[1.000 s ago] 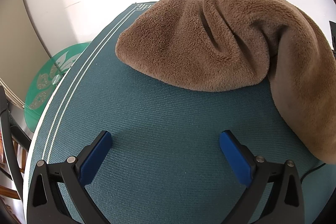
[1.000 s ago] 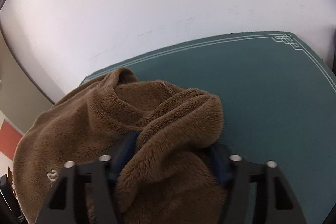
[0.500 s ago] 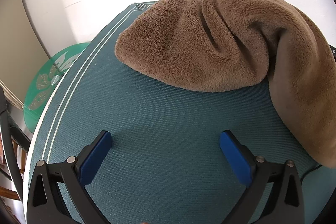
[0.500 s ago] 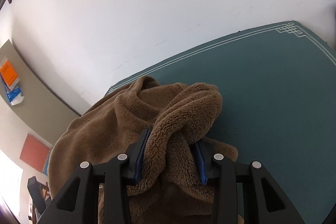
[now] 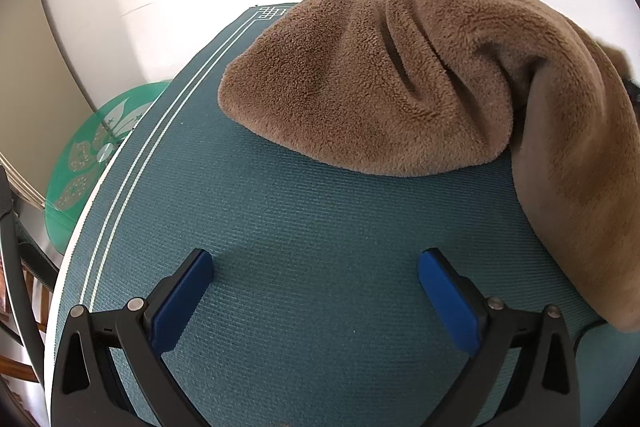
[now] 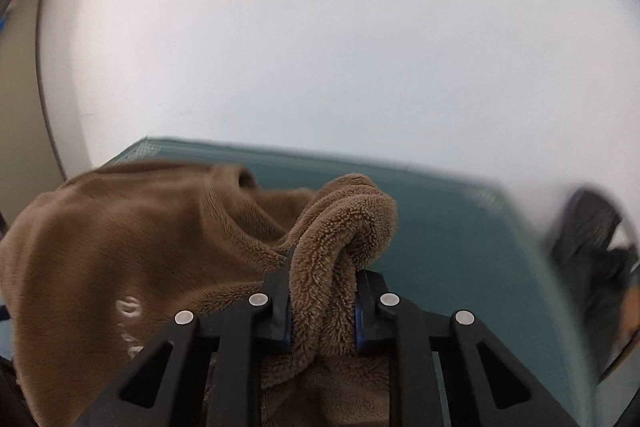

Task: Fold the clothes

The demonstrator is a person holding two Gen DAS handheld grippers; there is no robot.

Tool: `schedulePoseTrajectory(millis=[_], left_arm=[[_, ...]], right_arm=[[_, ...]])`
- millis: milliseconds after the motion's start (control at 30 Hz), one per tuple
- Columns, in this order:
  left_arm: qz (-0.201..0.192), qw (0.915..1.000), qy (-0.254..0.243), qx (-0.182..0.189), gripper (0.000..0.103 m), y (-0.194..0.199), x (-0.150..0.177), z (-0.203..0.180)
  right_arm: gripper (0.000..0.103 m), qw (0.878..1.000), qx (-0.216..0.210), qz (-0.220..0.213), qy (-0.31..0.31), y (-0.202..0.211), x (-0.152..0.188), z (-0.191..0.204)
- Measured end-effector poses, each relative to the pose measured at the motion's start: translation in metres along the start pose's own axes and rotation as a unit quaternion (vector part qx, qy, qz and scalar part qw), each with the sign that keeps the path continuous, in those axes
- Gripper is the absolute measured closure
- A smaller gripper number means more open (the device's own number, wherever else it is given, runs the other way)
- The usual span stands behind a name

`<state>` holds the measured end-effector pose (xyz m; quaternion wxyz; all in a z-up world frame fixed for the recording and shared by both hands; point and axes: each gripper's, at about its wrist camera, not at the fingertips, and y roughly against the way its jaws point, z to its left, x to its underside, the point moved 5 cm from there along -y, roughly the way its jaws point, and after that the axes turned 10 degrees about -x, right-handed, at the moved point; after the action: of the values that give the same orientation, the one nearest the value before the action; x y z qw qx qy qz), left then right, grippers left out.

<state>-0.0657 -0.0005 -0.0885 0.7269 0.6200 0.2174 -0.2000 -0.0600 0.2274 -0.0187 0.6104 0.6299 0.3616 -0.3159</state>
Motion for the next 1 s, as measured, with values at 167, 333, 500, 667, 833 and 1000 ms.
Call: schedulePoseTrajectory(millis=[167, 333, 500, 667, 833, 1000], left_arm=[[0.000, 1.0000, -0.001, 0.000, 0.000, -0.005, 0.000, -0.008], [0.000, 1.0000, -0.002, 0.002, 0.000, -0.006, 0.000, -0.005], [0.000, 1.0000, -0.007, 0.007, 0.000, -0.005, -0.001, -0.004], [0.000, 0.9997, -0.020, 0.015, 0.000, -0.010, -0.010, -0.009], [0.003, 0.9995, -0.021, 0.022, 0.000, -0.010, -0.008, -0.009], [0.006, 0.9975, 0.012, 0.069, 0.000, -0.008, -0.010, -0.002]], right_arm=[[0.083, 0.996, 0.039, -0.071, 0.048, 0.062, -0.016, 0.021], [0.084, 0.988, 0.026, -0.112, 0.101, 0.110, -0.016, 0.067], [0.084, 0.978, -0.041, -0.128, 0.163, 0.162, 0.011, 0.138], [0.084, 0.966, -0.098, -0.098, 0.217, 0.176, 0.066, 0.202], [0.084, 0.972, -0.124, -0.049, 0.196, 0.165, 0.104, 0.205], [0.084, 0.973, -0.150, 0.000, 0.174, 0.154, 0.142, 0.209]])
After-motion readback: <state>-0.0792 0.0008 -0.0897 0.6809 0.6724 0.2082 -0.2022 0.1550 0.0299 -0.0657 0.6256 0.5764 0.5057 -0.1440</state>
